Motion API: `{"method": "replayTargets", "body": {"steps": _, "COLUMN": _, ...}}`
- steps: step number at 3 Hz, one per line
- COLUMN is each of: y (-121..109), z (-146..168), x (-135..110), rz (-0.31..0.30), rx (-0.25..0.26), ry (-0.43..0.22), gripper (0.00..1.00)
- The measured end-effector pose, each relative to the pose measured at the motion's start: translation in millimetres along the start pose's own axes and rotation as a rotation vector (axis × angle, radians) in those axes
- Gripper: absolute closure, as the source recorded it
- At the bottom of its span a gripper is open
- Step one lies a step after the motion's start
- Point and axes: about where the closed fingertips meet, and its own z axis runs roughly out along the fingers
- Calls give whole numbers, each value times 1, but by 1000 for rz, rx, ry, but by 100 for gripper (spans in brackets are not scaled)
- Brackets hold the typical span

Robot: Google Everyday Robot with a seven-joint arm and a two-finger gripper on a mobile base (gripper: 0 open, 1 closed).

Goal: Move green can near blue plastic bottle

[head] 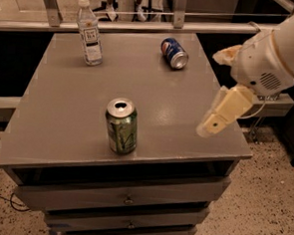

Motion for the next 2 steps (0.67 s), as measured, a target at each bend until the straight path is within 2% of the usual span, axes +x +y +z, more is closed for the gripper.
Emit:
{"method": "replayTargets", "body": {"steps": 1, "y": 6, "z": 33, "x": -40, "rz": 0, "rx": -49, "ry": -219, "gripper": 0}}
{"method": "replayTargets", "body": {"steps": 2, "y": 17, "z": 32, "x": -73, "rz": 9, "rx": -91, "ry": -324, "gripper": 0}}
